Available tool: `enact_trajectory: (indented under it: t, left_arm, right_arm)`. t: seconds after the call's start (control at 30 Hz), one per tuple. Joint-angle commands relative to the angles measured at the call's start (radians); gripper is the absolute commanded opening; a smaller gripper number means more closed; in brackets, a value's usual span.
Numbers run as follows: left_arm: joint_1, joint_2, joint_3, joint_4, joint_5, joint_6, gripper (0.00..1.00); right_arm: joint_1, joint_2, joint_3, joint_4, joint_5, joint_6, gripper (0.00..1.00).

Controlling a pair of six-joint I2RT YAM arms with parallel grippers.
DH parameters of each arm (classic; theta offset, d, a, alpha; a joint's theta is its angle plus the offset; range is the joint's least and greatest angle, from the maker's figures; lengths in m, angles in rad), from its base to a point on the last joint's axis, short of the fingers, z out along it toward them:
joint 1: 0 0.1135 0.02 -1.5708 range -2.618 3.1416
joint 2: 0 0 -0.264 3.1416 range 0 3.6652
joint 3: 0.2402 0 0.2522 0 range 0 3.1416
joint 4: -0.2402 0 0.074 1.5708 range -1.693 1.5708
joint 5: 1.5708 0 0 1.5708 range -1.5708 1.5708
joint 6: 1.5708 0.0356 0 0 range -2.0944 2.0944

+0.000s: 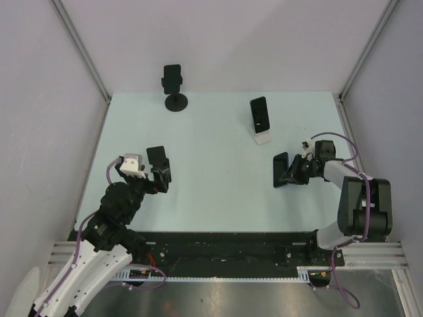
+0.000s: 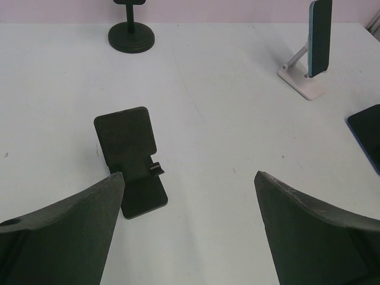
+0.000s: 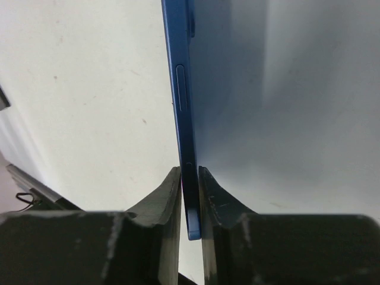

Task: Remove the phone from the phone stand

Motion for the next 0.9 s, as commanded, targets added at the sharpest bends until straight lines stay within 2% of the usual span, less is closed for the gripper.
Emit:
enact_trajectory:
  t: [0.0, 0.13, 0.33, 0.37, 0.47, 0.6, 0.77, 0.8, 0.87]
  left_arm:
    - [0.003, -0.02, -0.004, 0.033, 0.009, 0.024, 0.96]
    - [0.003, -0.031, -0.006, 0.033, 0.013, 0.022, 0.96]
    - [0.003, -0.037, -0.006, 0.033, 0.018, 0.022, 0.96]
    - [0.003, -0.037, -0.006, 0.033, 0.018, 0.021, 0.96]
    - [0.003, -0.037, -0.006, 0.033, 0.018, 0.021, 0.96]
    - [0.003, -0.034, -0.006, 0.035, 0.018, 0.019, 0.96]
    - [0.003, -0.031, -0.006, 0.035, 0.018, 0.016, 0.96]
    - [0.003, -0.028, -0.004, 0.035, 0.018, 0.016, 0.96]
    - [0.003, -0.026, -0.006, 0.035, 0.018, 0.016, 0.96]
  right_arm:
    - [-0.011, 0.059, 0.037, -0.117, 0.189, -0.035, 0.22]
    - [-0.011, 0.094, 0.079, -0.146, 0.223, -0.046, 0.32]
    - [-0.013, 0.072, 0.103, -0.171, 0.301, -0.048, 0.53]
    - [-0.013, 0.064, 0.106, -0.171, 0.312, -0.046, 0.61]
    - [-0.013, 0.03, 0.113, -0.18, 0.353, -0.043, 0.76]
    - [-0.007, -0.022, 0.113, -0.192, 0.413, -0.034, 0.84]
    - [0.096, -0.112, 0.113, -0.188, 0.529, -0.012, 0.97]
    - [0.166, -0.123, 0.113, -0.182, 0.569, -0.003, 1.0]
    - [0.225, -0.14, 0.113, -0.173, 0.644, 0.026, 1.0]
